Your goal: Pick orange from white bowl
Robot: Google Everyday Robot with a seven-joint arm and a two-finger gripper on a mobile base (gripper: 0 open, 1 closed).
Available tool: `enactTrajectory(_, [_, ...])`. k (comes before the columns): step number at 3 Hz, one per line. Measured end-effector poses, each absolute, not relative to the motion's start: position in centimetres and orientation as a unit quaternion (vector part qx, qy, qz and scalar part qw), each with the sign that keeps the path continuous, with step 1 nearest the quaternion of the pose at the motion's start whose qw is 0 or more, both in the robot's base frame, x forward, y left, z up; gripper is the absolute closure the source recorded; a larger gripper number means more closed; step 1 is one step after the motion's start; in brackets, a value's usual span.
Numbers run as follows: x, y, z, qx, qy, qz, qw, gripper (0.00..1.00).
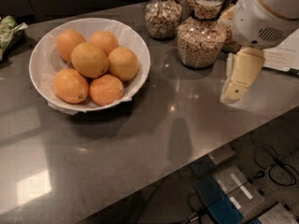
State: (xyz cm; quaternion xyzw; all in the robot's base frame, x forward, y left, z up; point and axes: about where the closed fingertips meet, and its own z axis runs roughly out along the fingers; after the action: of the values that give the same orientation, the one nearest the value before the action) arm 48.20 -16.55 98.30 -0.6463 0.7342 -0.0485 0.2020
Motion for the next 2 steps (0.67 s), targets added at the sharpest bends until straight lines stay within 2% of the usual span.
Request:
enactTrajectory(1, [50.99, -12.05, 99.34, -0.679, 0.696, -0.036, 0.231, 0.0])
enactTrajectory(2, [51.0, -12.02, 99.34, -0.679, 0.696, -0.036, 0.231, 0.0])
